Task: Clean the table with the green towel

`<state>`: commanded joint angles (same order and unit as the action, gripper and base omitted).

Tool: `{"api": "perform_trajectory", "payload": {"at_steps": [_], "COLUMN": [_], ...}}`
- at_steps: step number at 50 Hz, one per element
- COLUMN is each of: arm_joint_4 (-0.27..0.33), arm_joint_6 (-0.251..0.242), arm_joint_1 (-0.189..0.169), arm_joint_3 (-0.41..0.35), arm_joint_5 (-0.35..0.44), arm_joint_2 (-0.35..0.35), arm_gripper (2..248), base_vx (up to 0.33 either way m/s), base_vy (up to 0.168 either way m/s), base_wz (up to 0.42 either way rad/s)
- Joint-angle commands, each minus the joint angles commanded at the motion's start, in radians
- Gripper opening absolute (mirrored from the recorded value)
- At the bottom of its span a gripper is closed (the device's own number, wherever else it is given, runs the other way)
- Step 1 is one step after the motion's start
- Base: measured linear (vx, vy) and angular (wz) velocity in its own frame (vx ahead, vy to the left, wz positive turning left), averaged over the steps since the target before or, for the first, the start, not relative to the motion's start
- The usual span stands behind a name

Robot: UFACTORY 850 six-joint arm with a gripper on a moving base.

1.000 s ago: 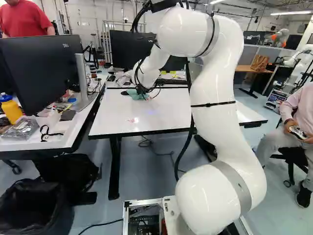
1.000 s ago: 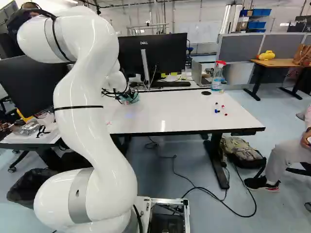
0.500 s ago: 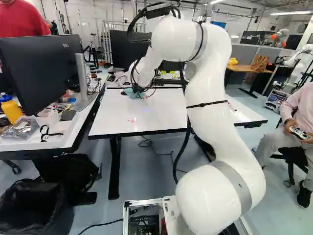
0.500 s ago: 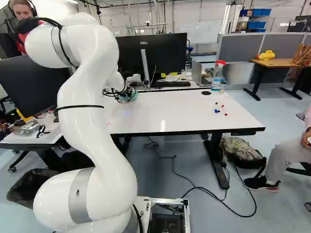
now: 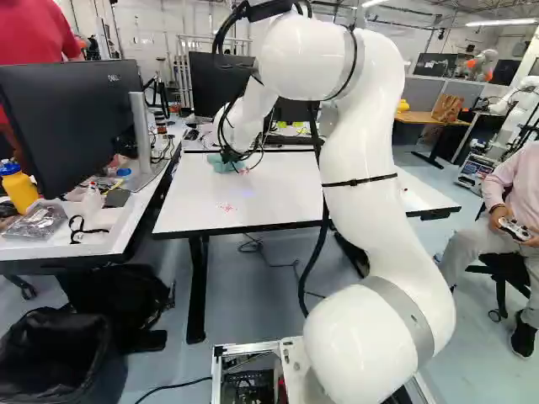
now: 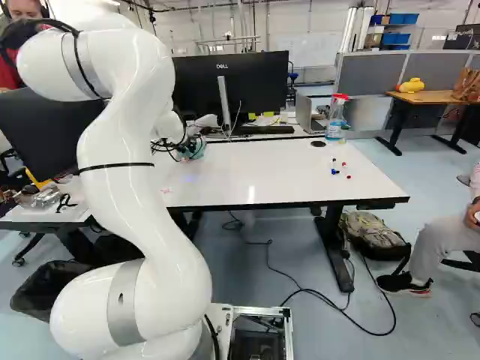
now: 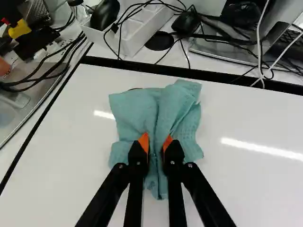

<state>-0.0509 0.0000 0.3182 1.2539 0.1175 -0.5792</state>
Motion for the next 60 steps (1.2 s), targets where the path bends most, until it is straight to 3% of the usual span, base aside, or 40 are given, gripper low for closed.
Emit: {"api": "perform_trajectory", "payload": {"at_steps": [16, 33, 60], "arm_joint_4": [0.0, 0.0, 0.0], "arm_joint_6": [0.0, 0.0, 0.0], "arm_joint_1": [0.012, 0.001, -0.014], "arm_joint_3": [-0.087, -0.179, -0.208], "arm_joint_5": [0.0, 0.0, 0.0], "arm_joint_2": [0.064, 0.134, 0.19], "arm_gripper": [51, 51, 51], "base_vx": [0.0, 0.0, 0.0], "base_vy": [0.0, 0.0, 0.0], "base_wz": [0.0, 0.0, 0.0]}}
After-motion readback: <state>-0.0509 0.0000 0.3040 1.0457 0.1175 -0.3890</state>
